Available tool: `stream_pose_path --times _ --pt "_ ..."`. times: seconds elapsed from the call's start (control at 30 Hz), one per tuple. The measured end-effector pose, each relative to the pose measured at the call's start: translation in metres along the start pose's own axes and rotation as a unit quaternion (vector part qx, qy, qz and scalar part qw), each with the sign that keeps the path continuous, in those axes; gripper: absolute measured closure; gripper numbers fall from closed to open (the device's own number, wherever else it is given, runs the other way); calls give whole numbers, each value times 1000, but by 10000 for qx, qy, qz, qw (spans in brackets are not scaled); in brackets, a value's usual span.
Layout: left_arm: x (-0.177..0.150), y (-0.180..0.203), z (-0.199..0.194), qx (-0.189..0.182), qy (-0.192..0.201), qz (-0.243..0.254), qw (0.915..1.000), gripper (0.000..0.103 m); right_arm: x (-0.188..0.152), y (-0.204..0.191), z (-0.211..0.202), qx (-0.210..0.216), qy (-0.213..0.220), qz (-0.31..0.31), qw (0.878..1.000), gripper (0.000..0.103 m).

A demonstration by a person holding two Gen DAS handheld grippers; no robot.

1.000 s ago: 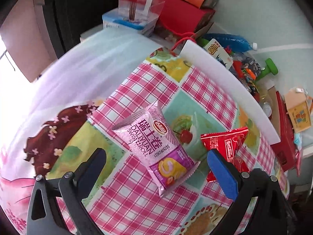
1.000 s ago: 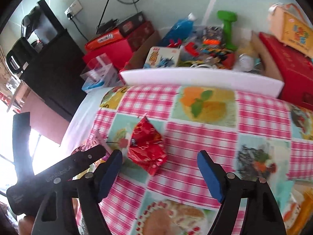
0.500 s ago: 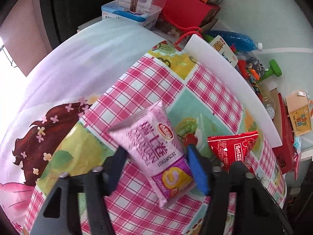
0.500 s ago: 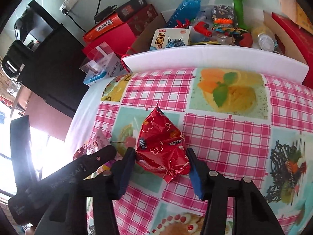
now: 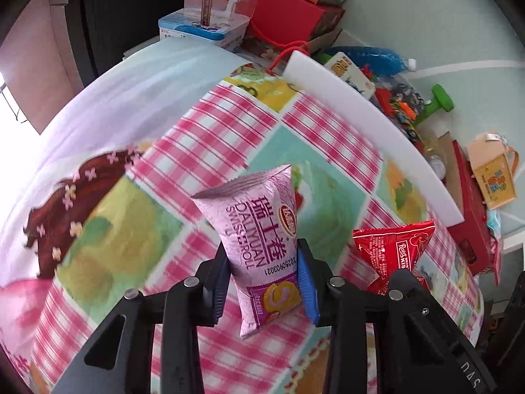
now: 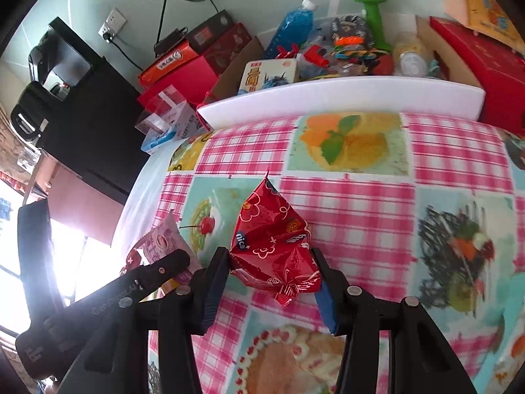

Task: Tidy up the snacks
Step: 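Carry both snacks over the white tray and lower them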

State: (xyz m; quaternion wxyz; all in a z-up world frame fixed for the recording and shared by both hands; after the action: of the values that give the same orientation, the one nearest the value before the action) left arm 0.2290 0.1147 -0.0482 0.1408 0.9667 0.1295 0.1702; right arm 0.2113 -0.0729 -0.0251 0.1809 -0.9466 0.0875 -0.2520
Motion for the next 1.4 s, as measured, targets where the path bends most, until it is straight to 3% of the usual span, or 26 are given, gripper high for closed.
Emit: stream_pose_path --times 0.53,0.9,1.13,1.4 --pt "-53 49 -55 -362 502 126 9980 64 -52 30 -92 -504 642 188 9965 51" --pt "-106 88 -68 -445 505 327 9972 64 -102 66 -140 -1074 851 532 9891 51" --pt "-139 130 -72 -458 522 948 9931 64 -123 96 -175 -1432 1061 831 9805 51" --pt "-168 178 -82 -553 598 1703 9820 64 -136 136 -213 -1676 1262 1280 9693 51"
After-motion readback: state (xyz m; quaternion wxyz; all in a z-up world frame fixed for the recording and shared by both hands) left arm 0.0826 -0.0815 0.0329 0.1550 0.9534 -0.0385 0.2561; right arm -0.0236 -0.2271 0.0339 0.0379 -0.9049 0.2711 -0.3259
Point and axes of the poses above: each gripper's, at about its wrist camera, not at the fingertips, and z roughly the way its jaws point, y to its right, x to its top, the point moved 1 cm from there along z, roughly the way its jaws point, and after that the axes turned 2 degrees about -y, right-handed, at the moved point
